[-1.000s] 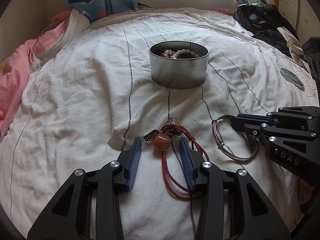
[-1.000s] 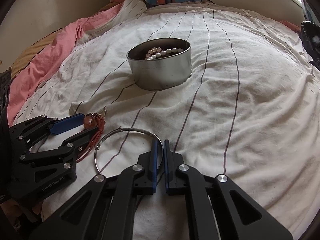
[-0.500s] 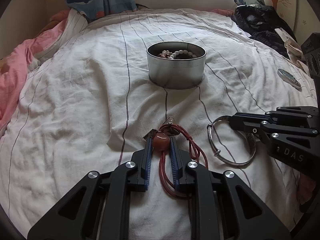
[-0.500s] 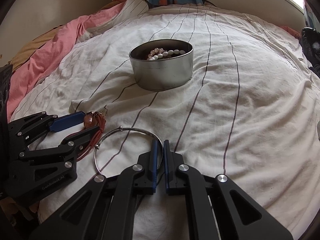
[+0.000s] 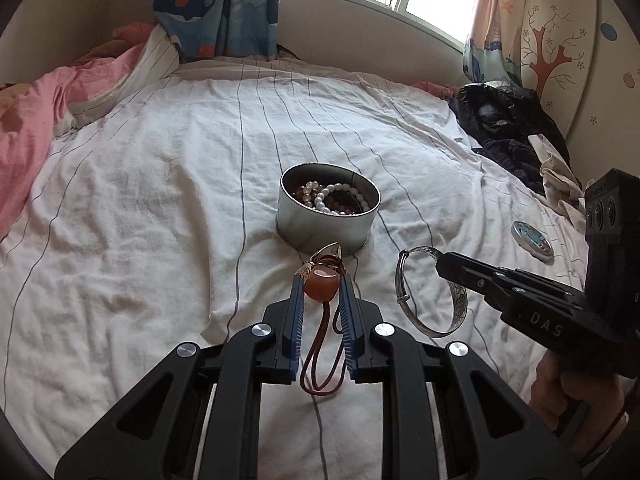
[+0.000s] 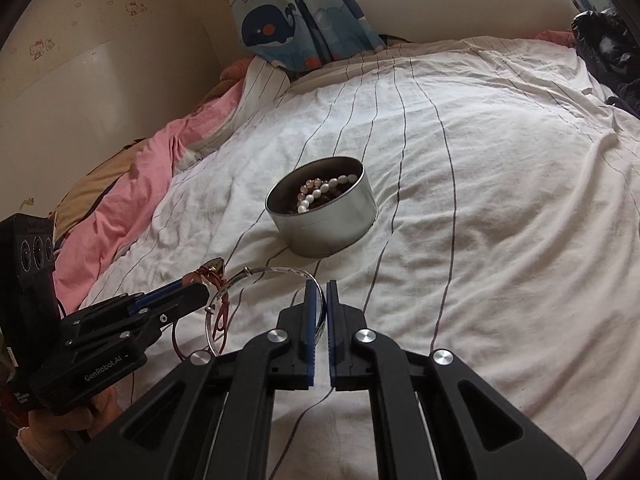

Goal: Organize jewelry
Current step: 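Carry the pendant in the left tool and bangle in the right tool over the tin, then open both tools above the silver tin to drop the pendant and bangle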

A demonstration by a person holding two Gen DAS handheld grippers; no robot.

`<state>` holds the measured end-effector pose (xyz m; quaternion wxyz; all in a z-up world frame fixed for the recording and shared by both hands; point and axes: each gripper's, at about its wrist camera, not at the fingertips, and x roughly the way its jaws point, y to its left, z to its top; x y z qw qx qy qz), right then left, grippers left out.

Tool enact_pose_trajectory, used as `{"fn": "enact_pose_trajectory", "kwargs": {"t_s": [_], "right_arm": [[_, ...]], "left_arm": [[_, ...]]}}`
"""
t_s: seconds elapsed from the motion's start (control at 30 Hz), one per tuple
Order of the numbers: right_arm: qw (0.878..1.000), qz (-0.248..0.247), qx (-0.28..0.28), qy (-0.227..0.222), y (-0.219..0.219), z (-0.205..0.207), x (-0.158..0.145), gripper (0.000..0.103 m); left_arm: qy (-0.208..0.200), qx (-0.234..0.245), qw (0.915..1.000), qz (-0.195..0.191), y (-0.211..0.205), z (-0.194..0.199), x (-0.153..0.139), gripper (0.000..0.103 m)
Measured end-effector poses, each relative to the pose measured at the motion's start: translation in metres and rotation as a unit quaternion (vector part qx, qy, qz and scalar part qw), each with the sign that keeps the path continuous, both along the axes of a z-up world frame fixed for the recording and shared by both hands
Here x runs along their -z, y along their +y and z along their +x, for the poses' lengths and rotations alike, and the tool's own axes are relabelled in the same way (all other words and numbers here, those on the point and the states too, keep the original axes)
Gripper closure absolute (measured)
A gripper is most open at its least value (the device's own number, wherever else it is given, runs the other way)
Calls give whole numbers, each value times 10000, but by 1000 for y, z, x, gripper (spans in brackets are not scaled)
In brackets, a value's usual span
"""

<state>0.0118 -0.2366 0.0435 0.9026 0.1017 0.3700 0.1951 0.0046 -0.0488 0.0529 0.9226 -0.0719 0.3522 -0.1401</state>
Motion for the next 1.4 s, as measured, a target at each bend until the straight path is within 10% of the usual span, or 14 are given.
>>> {"fn": "enact_pose_trajectory", "kwargs": {"t_s": [1.03, 1.4], "right_arm": [[9901, -1059, 552, -738, 7, 70, -36, 97], [9879, -1323, 436, -679, 25, 100, -25, 97]], "left_arm": [[-235, -190, 9969, -726, -20, 96, -13, 86], [-91, -593, 9924, -1078, 6, 116, -4, 67]]}}
